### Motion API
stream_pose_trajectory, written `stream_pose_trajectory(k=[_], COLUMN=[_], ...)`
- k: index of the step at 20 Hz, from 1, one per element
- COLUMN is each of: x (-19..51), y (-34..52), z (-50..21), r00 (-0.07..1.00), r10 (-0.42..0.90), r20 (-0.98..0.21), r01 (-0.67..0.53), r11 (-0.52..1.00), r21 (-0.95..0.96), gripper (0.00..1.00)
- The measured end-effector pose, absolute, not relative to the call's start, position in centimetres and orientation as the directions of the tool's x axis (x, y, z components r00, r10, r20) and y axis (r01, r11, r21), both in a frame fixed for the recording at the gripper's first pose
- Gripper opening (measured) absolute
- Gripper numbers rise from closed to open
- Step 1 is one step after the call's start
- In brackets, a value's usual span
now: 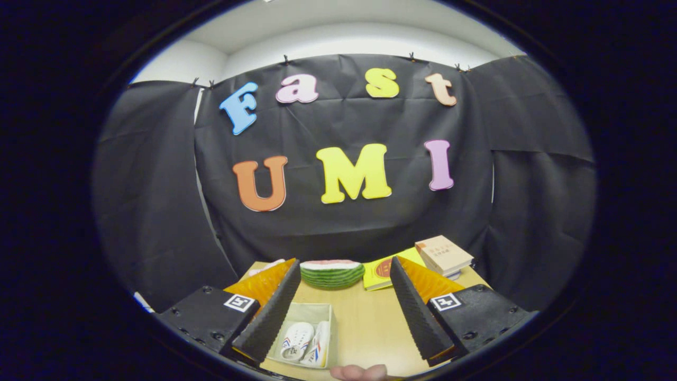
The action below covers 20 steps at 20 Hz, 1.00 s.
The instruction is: Open the storage box then place both shoes into the box .Put the left shoe in first, then the right shoe, with the right side of both shoes facing outward in a uniform manner.
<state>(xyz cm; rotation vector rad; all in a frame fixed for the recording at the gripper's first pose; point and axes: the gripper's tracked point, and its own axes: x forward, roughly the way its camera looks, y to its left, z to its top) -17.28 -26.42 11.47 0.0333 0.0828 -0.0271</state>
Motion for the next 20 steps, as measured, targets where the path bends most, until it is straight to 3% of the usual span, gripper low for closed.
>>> stream_pose_trajectory(k=[6,20], x=[-17.3,-16.9], y=[-29.2,-30.4], z=[12.6,12.1], r00=[0.996,0.988], r10=[-0.085,-0.151], r20=[-0.027,-0.039], r01=[0.086,0.153], r11=[0.996,0.987], r21=[0.03,0.044], gripper=[1.0,1.0])
